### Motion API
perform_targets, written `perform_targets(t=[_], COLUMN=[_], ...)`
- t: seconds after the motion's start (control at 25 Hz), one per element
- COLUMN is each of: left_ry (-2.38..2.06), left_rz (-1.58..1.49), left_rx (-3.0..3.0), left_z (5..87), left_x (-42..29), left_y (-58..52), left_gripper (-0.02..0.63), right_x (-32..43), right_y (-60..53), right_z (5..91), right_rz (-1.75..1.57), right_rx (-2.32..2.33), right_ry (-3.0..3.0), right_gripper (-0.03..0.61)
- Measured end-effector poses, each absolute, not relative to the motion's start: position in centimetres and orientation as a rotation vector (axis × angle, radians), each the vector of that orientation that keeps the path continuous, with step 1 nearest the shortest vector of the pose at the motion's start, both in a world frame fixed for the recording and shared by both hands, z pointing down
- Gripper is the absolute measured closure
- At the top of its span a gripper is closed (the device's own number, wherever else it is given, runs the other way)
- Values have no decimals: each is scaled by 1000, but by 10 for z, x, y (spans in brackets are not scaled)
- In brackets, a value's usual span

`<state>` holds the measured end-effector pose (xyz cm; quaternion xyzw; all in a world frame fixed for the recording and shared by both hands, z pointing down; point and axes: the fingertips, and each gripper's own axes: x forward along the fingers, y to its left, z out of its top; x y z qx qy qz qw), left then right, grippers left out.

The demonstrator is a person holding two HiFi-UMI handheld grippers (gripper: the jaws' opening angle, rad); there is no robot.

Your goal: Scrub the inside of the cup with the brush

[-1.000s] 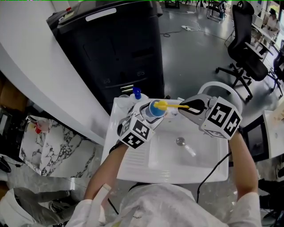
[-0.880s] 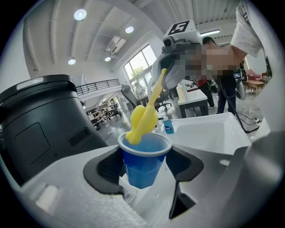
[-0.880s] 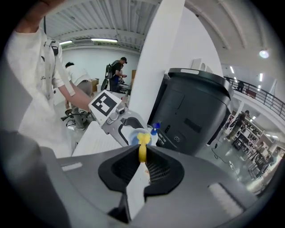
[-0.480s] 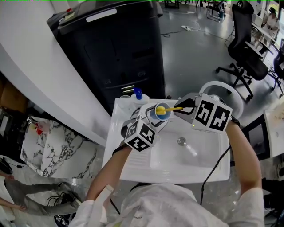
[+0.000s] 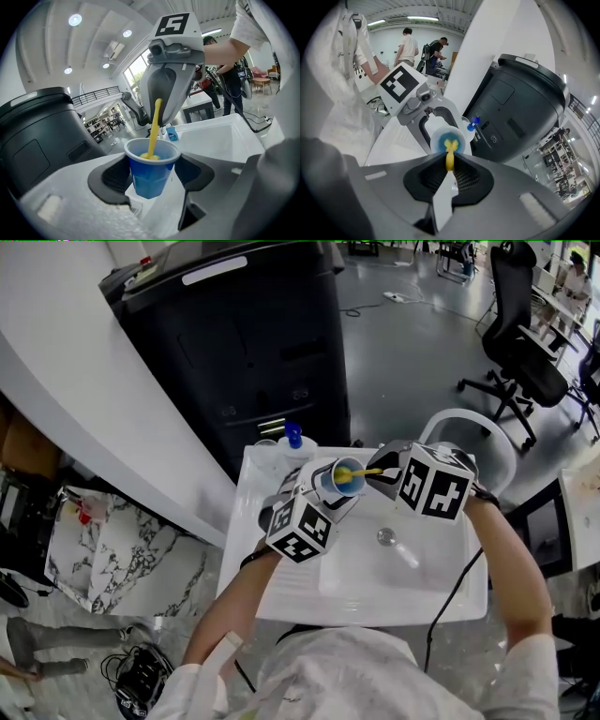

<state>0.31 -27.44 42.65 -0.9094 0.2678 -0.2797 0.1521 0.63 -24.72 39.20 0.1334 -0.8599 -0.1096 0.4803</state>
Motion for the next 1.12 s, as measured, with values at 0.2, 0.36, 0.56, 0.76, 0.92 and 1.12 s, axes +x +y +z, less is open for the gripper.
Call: perform_targets(t=[0.2, 0.36, 0.56, 0.76, 0.92, 1.12], left_ry=[779, 789, 800, 795, 786, 776], left_rz=[-805, -804, -797, -813, -814, -817], left_rx=[-2602, -2610, -2634, -2642, -2647, -2641], left_z=[426, 428, 431, 438, 439, 438], left_x=[4, 3, 2, 2, 3, 2], left_y=[-277, -278, -281, -279, -276, -273], left_gripper=[311, 311, 311, 311, 311, 311], right_x=[7, 6, 2, -2, -4, -5], right_y=[-245, -240, -237, -236, -237, -239], right_z=[395, 397, 396, 396, 393, 390], right_rz=[-251, -232, -230, -238, -244, -244], right_rx=[316, 299, 292, 291, 299, 302], right_ry=[-2097, -2110, -2129, -2138, -2148, -2150], right_gripper=[545, 545, 545, 545, 545, 545])
